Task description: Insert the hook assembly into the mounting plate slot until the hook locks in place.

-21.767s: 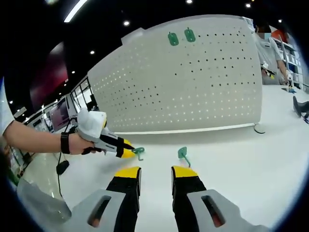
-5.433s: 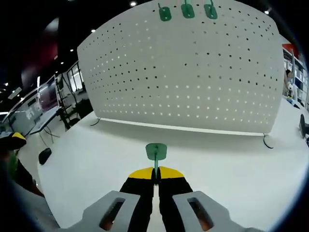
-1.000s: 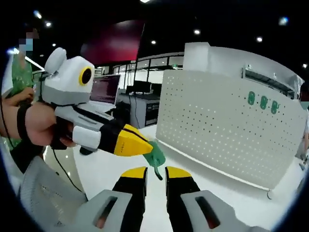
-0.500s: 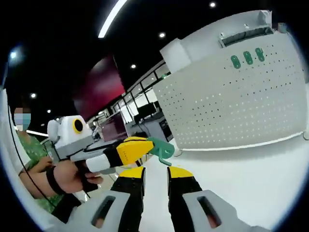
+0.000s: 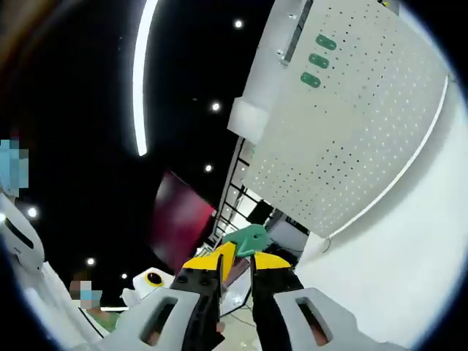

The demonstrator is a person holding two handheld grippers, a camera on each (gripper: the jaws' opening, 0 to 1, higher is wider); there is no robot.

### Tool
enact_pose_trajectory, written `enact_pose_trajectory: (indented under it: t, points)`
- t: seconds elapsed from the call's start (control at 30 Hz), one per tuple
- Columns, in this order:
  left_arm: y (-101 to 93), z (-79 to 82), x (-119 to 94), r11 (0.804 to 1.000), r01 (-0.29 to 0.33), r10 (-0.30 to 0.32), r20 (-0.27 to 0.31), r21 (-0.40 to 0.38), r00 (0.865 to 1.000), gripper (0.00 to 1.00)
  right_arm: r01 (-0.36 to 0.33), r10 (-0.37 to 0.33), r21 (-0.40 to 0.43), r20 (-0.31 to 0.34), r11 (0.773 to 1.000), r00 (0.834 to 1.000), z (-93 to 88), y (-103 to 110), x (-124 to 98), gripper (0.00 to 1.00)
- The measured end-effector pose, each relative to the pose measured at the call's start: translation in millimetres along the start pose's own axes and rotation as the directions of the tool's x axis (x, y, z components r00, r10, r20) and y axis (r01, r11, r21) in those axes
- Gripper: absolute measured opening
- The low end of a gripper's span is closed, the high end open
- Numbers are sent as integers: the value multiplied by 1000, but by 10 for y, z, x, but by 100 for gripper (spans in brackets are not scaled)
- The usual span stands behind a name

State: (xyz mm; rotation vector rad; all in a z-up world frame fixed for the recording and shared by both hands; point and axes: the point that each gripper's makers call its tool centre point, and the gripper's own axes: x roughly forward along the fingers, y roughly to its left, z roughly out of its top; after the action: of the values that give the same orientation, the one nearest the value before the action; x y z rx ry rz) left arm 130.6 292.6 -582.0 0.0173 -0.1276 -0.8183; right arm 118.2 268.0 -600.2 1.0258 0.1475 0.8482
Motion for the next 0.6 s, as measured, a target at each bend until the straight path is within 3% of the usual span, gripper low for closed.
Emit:
enact_pose_trajectory:
  t: [0.13, 0.27, 0.37, 0.6]
  points:
    - [-26, 50, -16, 1000, 2, -3, 26, 25, 1000, 5, -30, 26, 88, 44, 996, 999, 62, 46, 7, 13]
    - [-49, 107, -24, 998, 1, -5, 56, 61, 998, 5, -50, 31, 207, 93, 977, 995, 126, 92, 11, 10]
    - [-63, 132, -23, 997, 6, -12, 69, 79, 998, 5, -48, 23, 245, 105, 968, 994, 144, 82, 8, 5]
    - [-79, 117, -2, 996, 8, -13, 58, 88, 998, 5, -58, 20, 297, 129, 953, 991, 163, 89, 2, 2]
